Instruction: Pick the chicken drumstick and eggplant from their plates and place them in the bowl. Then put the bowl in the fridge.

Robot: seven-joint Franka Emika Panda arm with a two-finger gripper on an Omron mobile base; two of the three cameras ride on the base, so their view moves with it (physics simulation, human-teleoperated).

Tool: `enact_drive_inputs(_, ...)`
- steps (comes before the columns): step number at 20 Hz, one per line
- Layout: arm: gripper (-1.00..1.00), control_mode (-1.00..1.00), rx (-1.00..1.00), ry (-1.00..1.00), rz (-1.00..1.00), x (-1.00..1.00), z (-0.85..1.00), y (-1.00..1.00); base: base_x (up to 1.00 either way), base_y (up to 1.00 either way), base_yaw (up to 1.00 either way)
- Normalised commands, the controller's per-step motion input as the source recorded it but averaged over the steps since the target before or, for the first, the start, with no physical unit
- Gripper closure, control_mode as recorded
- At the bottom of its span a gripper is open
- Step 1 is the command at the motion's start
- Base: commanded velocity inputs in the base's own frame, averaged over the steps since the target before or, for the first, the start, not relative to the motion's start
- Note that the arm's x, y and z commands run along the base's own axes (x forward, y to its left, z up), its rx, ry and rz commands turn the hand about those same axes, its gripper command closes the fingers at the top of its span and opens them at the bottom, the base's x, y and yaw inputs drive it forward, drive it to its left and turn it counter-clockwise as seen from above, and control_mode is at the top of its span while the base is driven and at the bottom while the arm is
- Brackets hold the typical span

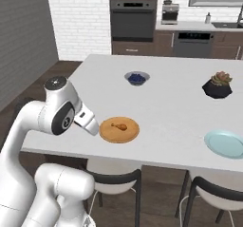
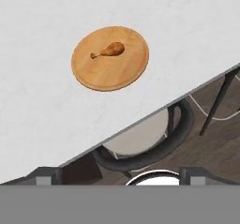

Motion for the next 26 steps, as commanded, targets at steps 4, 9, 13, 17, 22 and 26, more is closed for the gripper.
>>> enact_drive_inputs(4, -1.00, -1.00, -0.03, 0.00, -0.08, 0.45, -0.07, -0.21, 0.12, 0.00, -0.03)
enact_drive_inputs(9, -1.00, -1.00, 0.00, 0.01, -0.05, 0.94, -0.12, -0.24, 0.00, 0.00, 0.00)
enact_drive_inputs(13, -1.00, -1.00, 0.01, 0.03, -0.04, 0.99, -0.15, -0.18, 0.00, 0.00, 0.00)
enact_drive_inputs(17, -1.00, -1.00, 0.08, 0.16, -0.13, 0.76, -0.18, -0.17, 0.00, 0.00, 0.00)
enact_drive_inputs(22, -1.00, -1.00, 0.18, 0.19, -0.05, 0.11, -0.50, -0.20, 0.00, 0.00, 0.00)
enact_drive_inputs(26, -1.00, -1.00, 0.07, 0.07, -0.09, 0.21, -0.46, -0.13, 0.00, 0.00, 0.00)
